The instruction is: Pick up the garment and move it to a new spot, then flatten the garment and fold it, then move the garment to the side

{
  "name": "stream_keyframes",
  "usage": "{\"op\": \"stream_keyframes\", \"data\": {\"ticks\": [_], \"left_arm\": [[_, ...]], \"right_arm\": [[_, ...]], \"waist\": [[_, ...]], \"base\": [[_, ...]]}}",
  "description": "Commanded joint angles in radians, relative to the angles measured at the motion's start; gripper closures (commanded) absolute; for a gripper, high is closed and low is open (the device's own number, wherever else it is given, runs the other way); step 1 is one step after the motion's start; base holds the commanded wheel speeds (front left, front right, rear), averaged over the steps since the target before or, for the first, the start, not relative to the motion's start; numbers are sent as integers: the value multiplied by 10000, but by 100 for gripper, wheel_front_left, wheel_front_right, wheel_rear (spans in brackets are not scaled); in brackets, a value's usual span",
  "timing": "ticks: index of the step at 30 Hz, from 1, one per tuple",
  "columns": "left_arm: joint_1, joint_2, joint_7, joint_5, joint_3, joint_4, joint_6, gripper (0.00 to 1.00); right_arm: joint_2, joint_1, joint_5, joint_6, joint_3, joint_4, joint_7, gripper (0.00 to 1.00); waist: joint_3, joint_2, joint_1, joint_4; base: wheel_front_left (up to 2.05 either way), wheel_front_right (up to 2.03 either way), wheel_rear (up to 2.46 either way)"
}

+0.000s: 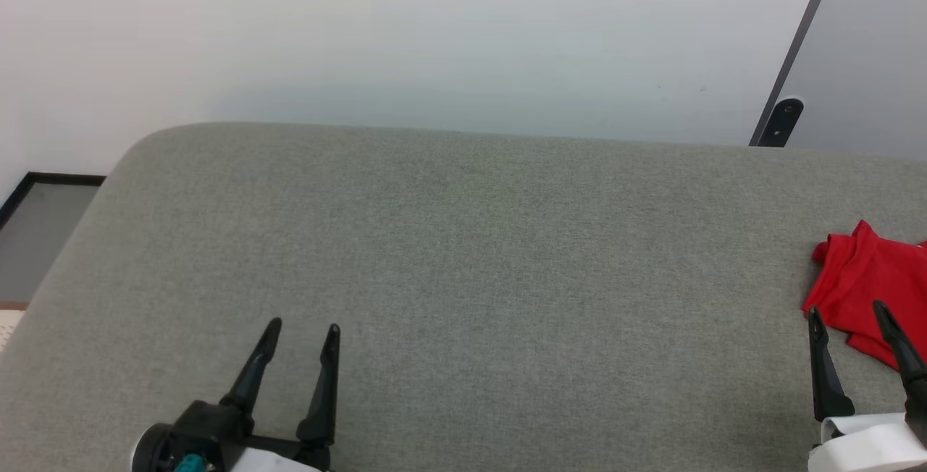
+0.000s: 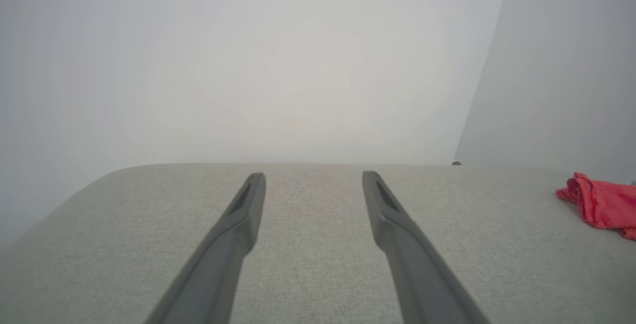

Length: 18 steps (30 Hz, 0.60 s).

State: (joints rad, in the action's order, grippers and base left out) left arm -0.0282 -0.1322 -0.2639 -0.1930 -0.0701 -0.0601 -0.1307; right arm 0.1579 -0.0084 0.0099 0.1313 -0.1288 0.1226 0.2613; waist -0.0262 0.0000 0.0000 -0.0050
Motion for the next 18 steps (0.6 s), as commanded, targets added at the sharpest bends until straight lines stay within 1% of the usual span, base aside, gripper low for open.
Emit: {"op": "stream_keyframes", "data": {"ticks": [1,18], "left_arm": [[-117,-49,4,56,-34,-27,1,0],[-166,-52,4,-56,-3,135,1,0]], "right_arm": [[-9,117,-53,-13,-14,-10,44,0],[61,177,73,-13,-25,16,45,0]], "waist": [[-1,0,0,-5],[-13,0,0,-41]], "base": [[0,0,0],[0,0,0]]}}
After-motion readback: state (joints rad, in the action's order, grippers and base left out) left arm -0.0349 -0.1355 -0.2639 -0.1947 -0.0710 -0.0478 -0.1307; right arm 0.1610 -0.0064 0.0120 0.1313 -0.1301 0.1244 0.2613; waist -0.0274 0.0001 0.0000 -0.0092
